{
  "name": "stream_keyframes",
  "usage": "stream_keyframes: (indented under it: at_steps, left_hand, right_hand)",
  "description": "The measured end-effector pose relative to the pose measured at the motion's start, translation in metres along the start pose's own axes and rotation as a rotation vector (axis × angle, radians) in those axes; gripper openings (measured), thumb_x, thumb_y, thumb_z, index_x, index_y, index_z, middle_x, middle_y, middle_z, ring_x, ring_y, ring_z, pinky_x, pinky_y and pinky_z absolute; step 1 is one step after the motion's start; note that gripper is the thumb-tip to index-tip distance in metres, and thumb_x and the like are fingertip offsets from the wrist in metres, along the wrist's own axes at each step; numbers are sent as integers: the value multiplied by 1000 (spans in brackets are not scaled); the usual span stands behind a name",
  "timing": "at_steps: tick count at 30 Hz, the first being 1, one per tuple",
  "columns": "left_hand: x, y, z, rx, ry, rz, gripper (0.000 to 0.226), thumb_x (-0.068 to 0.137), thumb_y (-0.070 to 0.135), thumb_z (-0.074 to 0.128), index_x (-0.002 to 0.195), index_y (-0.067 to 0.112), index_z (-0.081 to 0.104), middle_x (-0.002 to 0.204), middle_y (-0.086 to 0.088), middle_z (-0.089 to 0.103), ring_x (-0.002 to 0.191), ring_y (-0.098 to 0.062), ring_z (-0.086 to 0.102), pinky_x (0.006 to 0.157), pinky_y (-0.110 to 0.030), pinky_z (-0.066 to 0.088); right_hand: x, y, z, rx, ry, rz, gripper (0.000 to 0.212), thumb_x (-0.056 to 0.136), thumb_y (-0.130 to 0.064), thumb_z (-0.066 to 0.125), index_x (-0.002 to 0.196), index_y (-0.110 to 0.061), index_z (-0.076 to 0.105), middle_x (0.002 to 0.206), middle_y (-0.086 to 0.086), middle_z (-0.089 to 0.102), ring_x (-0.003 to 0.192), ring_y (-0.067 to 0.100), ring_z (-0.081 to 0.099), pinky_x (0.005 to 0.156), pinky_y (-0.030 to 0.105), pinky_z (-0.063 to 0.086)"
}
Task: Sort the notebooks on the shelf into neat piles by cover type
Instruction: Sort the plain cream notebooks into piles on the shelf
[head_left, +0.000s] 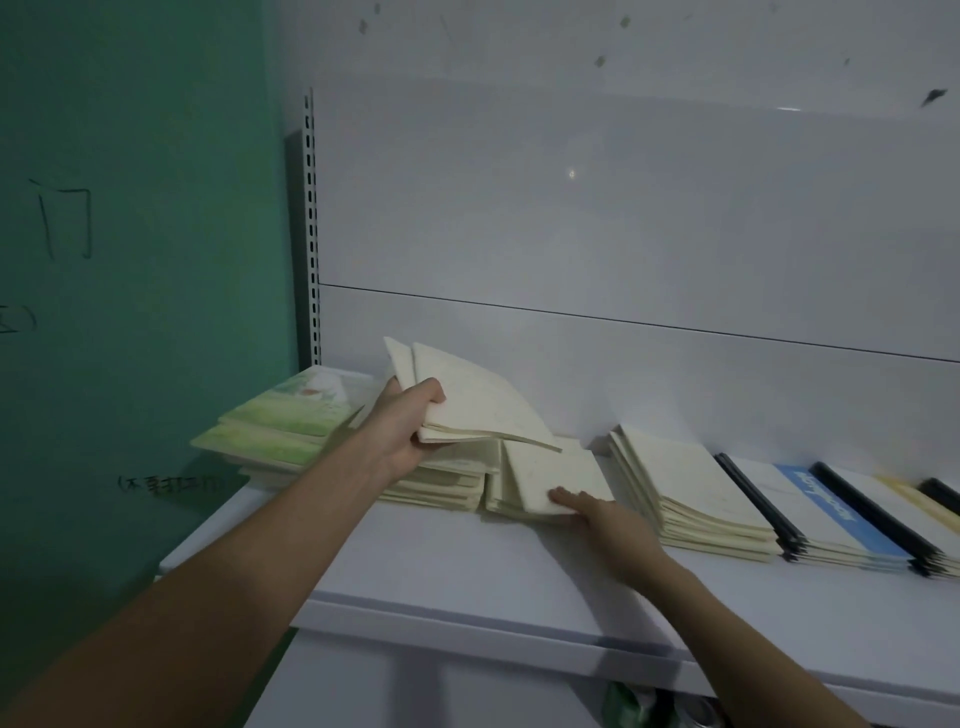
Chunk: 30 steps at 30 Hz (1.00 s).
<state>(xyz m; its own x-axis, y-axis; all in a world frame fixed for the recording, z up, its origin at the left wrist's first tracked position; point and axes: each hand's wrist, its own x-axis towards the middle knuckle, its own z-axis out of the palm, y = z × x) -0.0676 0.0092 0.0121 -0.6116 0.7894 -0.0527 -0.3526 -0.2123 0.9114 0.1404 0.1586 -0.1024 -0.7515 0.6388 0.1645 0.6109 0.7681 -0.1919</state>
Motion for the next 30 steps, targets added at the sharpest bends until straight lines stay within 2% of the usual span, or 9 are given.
stream_keyframes:
  at_steps: [3, 5, 11, 16, 19, 21, 23, 26, 30]
  left_hand:
    - [-7, 0, -9, -2, -12, 11, 42, 90, -3, 45, 127, 14, 49, 113, -12, 62, 90, -25, 61, 57, -31, 54]
    - [-11, -3, -14, -3, -33, 5, 42, 90, -4, 45, 128, 14, 49, 114, -12, 63, 88, -24, 63, 53, -29, 54]
    - [-13, -25, -11, 114, -131, -40, 43, 91, 1, 47, 129, 20, 48, 123, -12, 62, 105, -29, 62, 67, -34, 55]
    - [-21, -44, 26, 100, -190, -46, 31, 95, 6, 50, 123, 18, 51, 113, -16, 65, 92, -27, 64, 75, -37, 53]
    - [-22, -52, 49, 72, -238, 6, 18, 100, 23, 53, 118, 21, 54, 105, -9, 72, 89, -24, 71, 75, -39, 60]
    - [-19, -57, 61, 56, -233, 2, 26, 97, 38, 54, 119, 25, 53, 107, -6, 73, 93, -24, 72, 77, -43, 60]
    - [-16, -65, 76, 55, -227, 11, 32, 92, 36, 61, 121, 24, 52, 109, -4, 73, 94, -23, 72, 73, -43, 61]
    - [-10, -83, 103, 29, -207, 13, 43, 89, 5, 66, 127, 18, 50, 112, -9, 71, 97, -25, 71, 71, -40, 61]
    - [0, -106, 141, -58, -171, -24, 39, 88, -4, 61, 121, 17, 54, 113, -9, 70, 98, -25, 69, 64, -34, 60]
  right_hand:
    - [2, 2, -9, 311, 186, 129, 20, 103, -27, 41, 107, -31, 60, 98, -2, 66, 95, 25, 60, 70, 24, 43]
    - [2, -5, -22, 438, 345, 196, 23, 102, -28, 43, 103, -19, 63, 88, 7, 65, 85, 30, 59, 70, 33, 46]
    - [-21, -33, -54, 328, 575, 100, 34, 103, -27, 40, 133, -25, 55, 92, 9, 66, 81, 35, 61, 72, 42, 50]
    - [-45, -55, -57, 150, 442, -145, 43, 101, -34, 43, 143, -44, 38, 99, -6, 63, 86, 22, 60, 63, 20, 39]
    - [-48, -48, -65, 147, 289, -209, 51, 98, -56, 21, 148, -46, 22, 150, -21, 37, 135, 5, 38, 100, 24, 37]
    - [-50, -35, -68, 144, 246, -263, 59, 94, -63, 10, 150, -45, 17, 156, -24, 16, 145, 3, 15, 117, 24, 20]
    - [-51, -18, -71, 162, 214, -276, 61, 93, -65, 8, 150, -45, 18, 156, -26, 12, 147, 2, 7, 117, 20, 11]
    - [-53, 13, -78, 366, 218, -227, 55, 97, -62, 18, 145, -44, 34, 154, -28, 24, 143, -6, 15, 114, 18, 15]
    - [-52, 74, -90, 570, 451, 135, 39, 100, -41, 42, 135, -27, 53, 140, -12, 50, 124, 4, 46, 101, 24, 37]
